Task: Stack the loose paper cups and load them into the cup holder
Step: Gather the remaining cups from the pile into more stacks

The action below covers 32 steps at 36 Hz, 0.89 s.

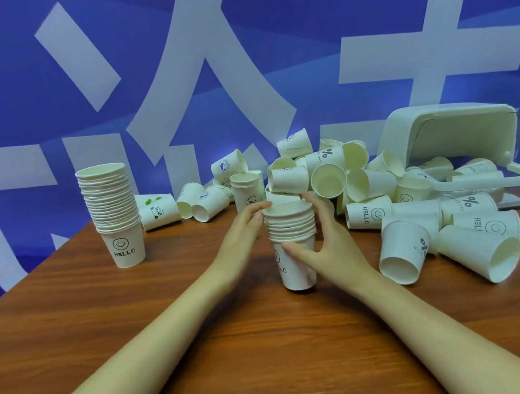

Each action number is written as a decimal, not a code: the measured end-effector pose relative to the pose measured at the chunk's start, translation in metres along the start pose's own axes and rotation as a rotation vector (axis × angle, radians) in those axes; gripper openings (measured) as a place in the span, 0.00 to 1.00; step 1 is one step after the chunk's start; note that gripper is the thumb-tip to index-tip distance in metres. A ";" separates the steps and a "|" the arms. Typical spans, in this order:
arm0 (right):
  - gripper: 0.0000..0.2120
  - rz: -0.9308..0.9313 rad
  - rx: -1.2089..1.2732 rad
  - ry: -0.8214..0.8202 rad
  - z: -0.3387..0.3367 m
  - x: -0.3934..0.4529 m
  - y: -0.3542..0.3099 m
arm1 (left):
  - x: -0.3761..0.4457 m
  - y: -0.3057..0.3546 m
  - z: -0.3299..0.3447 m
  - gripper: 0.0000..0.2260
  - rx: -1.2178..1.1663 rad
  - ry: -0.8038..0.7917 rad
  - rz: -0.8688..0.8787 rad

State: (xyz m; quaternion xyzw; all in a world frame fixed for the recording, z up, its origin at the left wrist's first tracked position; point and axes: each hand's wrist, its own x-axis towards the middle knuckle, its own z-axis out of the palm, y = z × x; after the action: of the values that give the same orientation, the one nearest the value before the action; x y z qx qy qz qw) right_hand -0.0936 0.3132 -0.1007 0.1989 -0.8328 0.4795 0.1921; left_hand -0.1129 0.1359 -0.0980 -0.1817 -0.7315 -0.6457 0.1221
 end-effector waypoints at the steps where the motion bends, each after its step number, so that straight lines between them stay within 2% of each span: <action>1: 0.37 -0.002 -0.009 0.030 -0.002 0.002 0.001 | 0.004 -0.002 -0.003 0.09 0.052 0.011 0.008; 3: 0.35 0.030 -0.005 0.093 -0.005 0.006 0.002 | 0.016 -0.007 -0.008 0.08 0.116 0.062 -0.024; 5: 0.36 0.078 -0.001 0.146 -0.008 0.010 0.007 | 0.034 -0.008 -0.010 0.09 0.164 0.099 -0.055; 8: 0.42 0.136 -0.026 0.210 -0.010 0.019 0.019 | 0.067 -0.003 -0.009 0.16 0.298 0.086 -0.025; 12: 0.42 0.197 -0.006 0.306 -0.012 0.028 0.033 | 0.109 0.002 0.005 0.20 0.418 0.046 0.043; 14: 0.41 0.211 0.007 0.334 -0.015 0.030 0.035 | 0.126 0.005 0.017 0.21 0.526 -0.007 0.129; 18: 0.42 0.188 0.128 0.447 -0.035 0.030 0.031 | 0.149 0.004 0.035 0.28 0.877 -0.232 0.359; 20: 0.40 0.167 0.156 0.488 -0.049 0.032 0.029 | 0.156 0.000 0.044 0.30 0.965 -0.313 0.422; 25: 0.43 0.146 0.092 0.549 -0.075 0.039 0.031 | 0.167 -0.018 0.069 0.36 0.945 -0.378 0.413; 32: 0.38 0.191 0.133 0.586 -0.093 0.040 0.041 | 0.170 -0.034 0.092 0.35 0.848 -0.216 0.461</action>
State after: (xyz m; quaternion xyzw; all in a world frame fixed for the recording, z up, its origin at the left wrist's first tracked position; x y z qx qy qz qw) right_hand -0.1368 0.4075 -0.0661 -0.0147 -0.7238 0.5856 0.3646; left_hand -0.2764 0.2420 -0.0711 -0.3390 -0.8792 -0.2249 0.2482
